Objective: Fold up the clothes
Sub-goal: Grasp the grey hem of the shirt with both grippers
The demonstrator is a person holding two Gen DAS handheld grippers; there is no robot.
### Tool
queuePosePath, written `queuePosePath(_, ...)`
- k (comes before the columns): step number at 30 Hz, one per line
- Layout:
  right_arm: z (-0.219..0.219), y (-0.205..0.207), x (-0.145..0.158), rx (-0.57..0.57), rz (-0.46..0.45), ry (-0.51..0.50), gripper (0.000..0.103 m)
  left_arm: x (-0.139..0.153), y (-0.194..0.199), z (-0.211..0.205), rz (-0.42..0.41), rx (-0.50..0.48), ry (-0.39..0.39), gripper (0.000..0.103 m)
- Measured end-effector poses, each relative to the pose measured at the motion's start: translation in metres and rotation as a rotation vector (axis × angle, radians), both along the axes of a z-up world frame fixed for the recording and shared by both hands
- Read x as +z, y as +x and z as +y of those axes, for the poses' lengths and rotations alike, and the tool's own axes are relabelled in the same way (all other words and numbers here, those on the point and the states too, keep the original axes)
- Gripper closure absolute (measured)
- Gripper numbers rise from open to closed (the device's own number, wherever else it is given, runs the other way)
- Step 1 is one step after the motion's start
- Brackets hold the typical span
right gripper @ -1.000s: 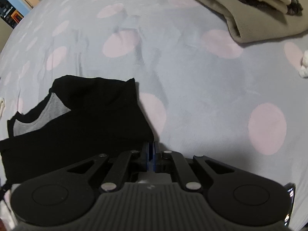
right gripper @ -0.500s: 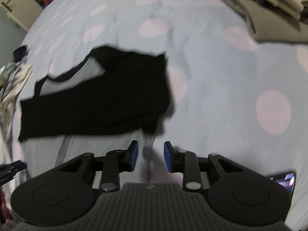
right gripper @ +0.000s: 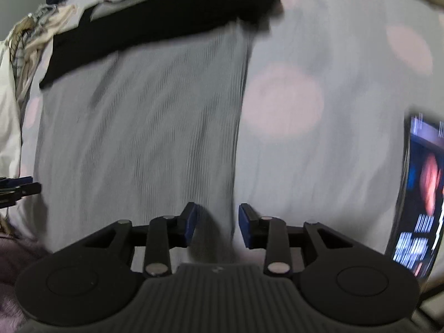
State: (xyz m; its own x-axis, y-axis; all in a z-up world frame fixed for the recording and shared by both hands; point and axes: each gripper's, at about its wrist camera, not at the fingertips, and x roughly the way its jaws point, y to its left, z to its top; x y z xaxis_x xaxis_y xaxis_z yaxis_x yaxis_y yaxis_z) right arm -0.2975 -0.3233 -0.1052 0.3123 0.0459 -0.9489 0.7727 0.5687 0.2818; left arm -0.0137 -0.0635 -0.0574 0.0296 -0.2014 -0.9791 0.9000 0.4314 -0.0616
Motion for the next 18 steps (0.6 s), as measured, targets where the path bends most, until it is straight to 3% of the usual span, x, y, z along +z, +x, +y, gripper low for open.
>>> queuePosePath(4, 0.039, -0.004, 0.0, 0.068, 0.028, -0.084, 0.067, -0.001, -0.021, 0.005, -0.041, -0.024, 0.029, 0.061)
queuePosePath(5, 0.047, -0.003, 0.001, 0.096, 0.032, -0.111, 0.068, 0.0, -0.024, 0.006, -0.05, -0.028, 0.029, 0.067)
queuePosePath(7, 0.058, 0.0, 0.001, 0.137, 0.035, -0.145, 0.081, 0.001, -0.028, 0.006, -0.044, -0.034, 0.016, 0.077)
queuePosePath(9, 0.064, 0.004, 0.001, 0.167, 0.034, -0.176, 0.086, 0.003, -0.031, 0.006, -0.036, -0.037, 0.0, 0.091)
queuePosePath(12, 0.065, 0.005, 0.007, 0.189, 0.025, -0.211, 0.093, 0.011, -0.032, 0.008, -0.036, -0.035, -0.032, 0.101)
queuePosePath(18, 0.052, 0.004, 0.032, 0.173, -0.035, -0.242, 0.095, 0.035, -0.015, 0.012, -0.031, 0.026, -0.138, 0.101)
